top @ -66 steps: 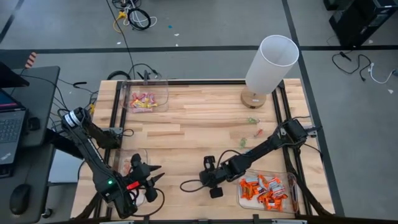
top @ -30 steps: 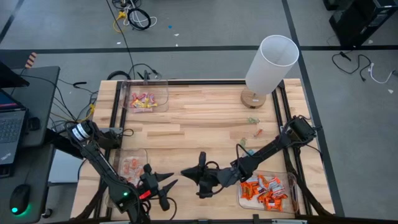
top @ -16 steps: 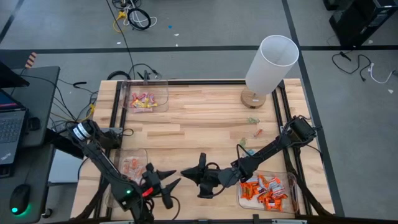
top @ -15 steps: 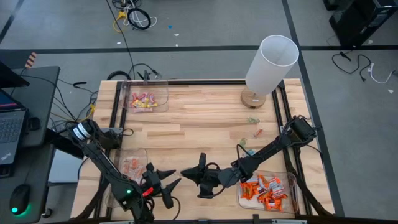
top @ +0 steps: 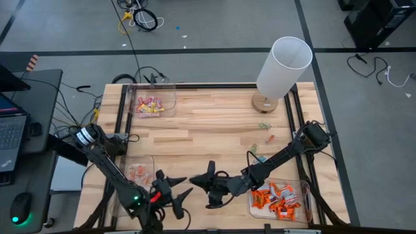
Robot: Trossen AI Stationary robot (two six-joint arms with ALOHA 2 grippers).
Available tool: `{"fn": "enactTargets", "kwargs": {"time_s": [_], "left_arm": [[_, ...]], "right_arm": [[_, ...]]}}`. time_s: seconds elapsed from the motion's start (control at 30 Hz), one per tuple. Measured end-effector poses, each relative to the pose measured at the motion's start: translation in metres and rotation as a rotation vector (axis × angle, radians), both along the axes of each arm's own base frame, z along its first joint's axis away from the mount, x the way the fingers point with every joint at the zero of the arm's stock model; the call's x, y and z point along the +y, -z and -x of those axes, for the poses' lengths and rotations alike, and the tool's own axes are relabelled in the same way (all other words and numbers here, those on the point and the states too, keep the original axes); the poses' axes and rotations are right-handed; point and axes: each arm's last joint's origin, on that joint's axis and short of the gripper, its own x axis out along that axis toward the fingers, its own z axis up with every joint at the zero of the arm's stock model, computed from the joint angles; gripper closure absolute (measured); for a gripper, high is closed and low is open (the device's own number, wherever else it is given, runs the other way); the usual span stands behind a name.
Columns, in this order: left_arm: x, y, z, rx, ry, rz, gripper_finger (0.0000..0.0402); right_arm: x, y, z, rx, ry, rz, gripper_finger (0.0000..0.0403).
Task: Sort candy
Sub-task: Put the green gummy into the bottom left transparent bin
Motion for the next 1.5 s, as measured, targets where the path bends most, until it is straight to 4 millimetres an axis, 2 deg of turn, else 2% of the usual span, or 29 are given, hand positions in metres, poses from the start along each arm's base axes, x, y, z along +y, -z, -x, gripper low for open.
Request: {"fn": "enactTargets", "kwargs": {"time_s": [0.2, 0.3, 0.47, 0.67, 1.0, 1.2, 1.5], "left_arm": [[0.002, 0.0, -0.003, 0.001, -0.007, 0.005, 0.0174], [0.003, 0.0, -0.004, 0.002, -0.007, 0.005, 0.0195], [0.002, 0.0, -0.004, 0.01, 0.002, -0.002, 0.0277], [0.002, 0.0, -0.003, 0.011, 0.002, -0.004, 0.0388], [0.002, -0.003, 0.0, 0.013, 0.007, -0.013, 0.0399], [0.002, -0.024, 0.017, -0.008, 0.046, 0.014, 0.04], [0.012, -0.064, 0.058, -0.009, 0.151, 0.084, 0.0401]], "right_arm": [[0.002, 0.0, 0.0, -0.003, -0.045, -0.011, 0.0403], [0.002, -0.001, 0.0, -0.003, -0.049, -0.029, 0.0403], [0.002, 0.0, 0.0, 0.001, -0.076, -0.067, 0.0399], [0.001, 0.0, 0.0, -0.008, -0.023, -0.119, 0.0368], [0.002, 0.0, 0.003, -0.03, 0.116, -0.161, 0.0298], [0.008, 0.001, 0.01, -0.039, 0.24, -0.111, 0.0279], [0.014, 0.001, 0.019, -0.054, 0.394, -0.07, 0.0276]]}}
